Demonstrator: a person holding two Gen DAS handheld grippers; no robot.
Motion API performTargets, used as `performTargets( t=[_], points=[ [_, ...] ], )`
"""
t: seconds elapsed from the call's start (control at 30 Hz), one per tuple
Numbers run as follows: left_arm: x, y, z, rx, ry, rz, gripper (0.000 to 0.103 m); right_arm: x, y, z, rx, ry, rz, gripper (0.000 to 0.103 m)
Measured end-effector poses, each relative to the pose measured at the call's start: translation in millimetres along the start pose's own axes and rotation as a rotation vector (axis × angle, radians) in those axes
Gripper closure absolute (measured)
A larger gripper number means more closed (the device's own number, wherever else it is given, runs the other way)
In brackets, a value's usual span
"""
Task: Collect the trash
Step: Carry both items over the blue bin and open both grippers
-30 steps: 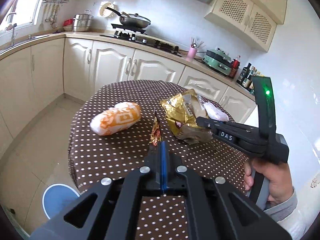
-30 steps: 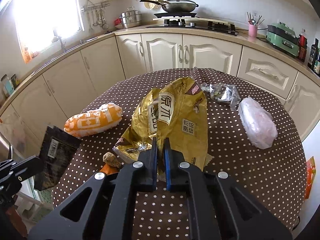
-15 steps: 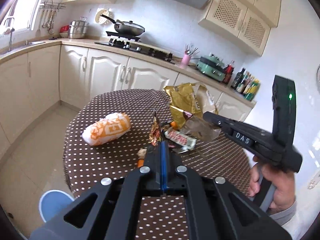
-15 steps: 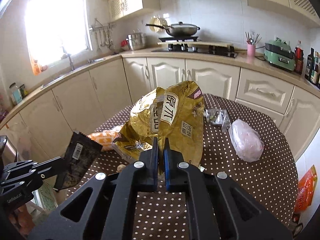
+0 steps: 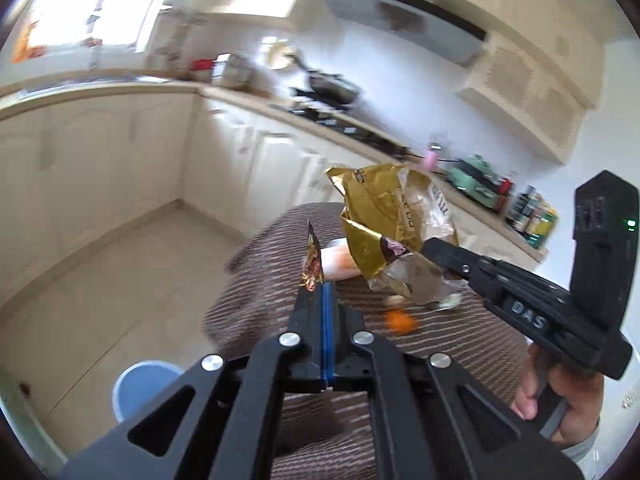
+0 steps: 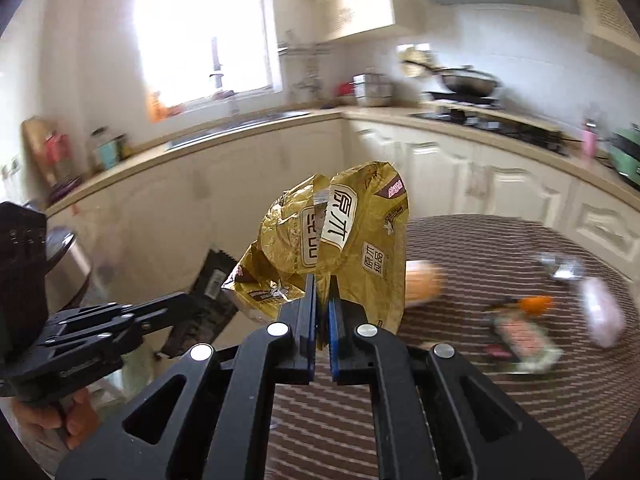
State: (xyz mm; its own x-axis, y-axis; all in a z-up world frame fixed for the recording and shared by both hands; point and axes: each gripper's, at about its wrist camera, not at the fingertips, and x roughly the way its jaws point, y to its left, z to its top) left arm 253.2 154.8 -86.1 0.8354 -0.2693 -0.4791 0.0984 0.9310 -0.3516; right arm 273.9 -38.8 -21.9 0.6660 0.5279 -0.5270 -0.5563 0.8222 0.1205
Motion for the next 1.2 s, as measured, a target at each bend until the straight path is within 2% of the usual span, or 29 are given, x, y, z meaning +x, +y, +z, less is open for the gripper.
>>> performTargets(
  t=[0.13,0.23,0.37,0.57,0.77,1.0,1.07,1.1,1.2],
  points=[
    [-8.6,66.1,-20.1,-0.058,0.029,0.146,0.103,52.3,58.5,-10.7,-0.042,0.069,0.092,0.099],
    [-3.6,113.9,-40.1,-0.112,0.069,0.22,0.103,91.0,90.8,-24.8,-0.07,0.12,0.114,0.099],
    [17.3,168.2,-69.0,-0.188,0.141,0.267,0.103,147.3,117.2,-54.3,-0.075,0.223,0.14,0.099],
    [61.9,231.6,-108.1,-0.282,0.248,0.295,0.103,215.9,123.8,-91.5,-0.087,0.349,0.119,0.099],
    [112.9,263.1,-139.9,-0.328,0.348,0.287,0.103,269.9,117.0,-129.7,-0.088,0.453,0.085,0.099],
    [144.3,269.3,-153.8,-0.354,0.389,0.293,0.101,303.7,108.9,-153.8,-0.083,0.526,0.066,0.099],
    [150.0,270.3,-155.5,-0.36,0.393,0.297,0.085,307.1,104.4,-156.4,-0.081,0.536,0.064,0.099],
    [149.8,270.5,-156.5,-0.359,0.388,0.308,0.073,309.0,103.5,-157.6,-0.079,0.542,0.066,0.099],
    [152.2,267.0,-154.4,-0.356,0.384,0.319,0.072,313.8,105.5,-160.9,-0.083,0.551,0.067,0.099]
  ],
)
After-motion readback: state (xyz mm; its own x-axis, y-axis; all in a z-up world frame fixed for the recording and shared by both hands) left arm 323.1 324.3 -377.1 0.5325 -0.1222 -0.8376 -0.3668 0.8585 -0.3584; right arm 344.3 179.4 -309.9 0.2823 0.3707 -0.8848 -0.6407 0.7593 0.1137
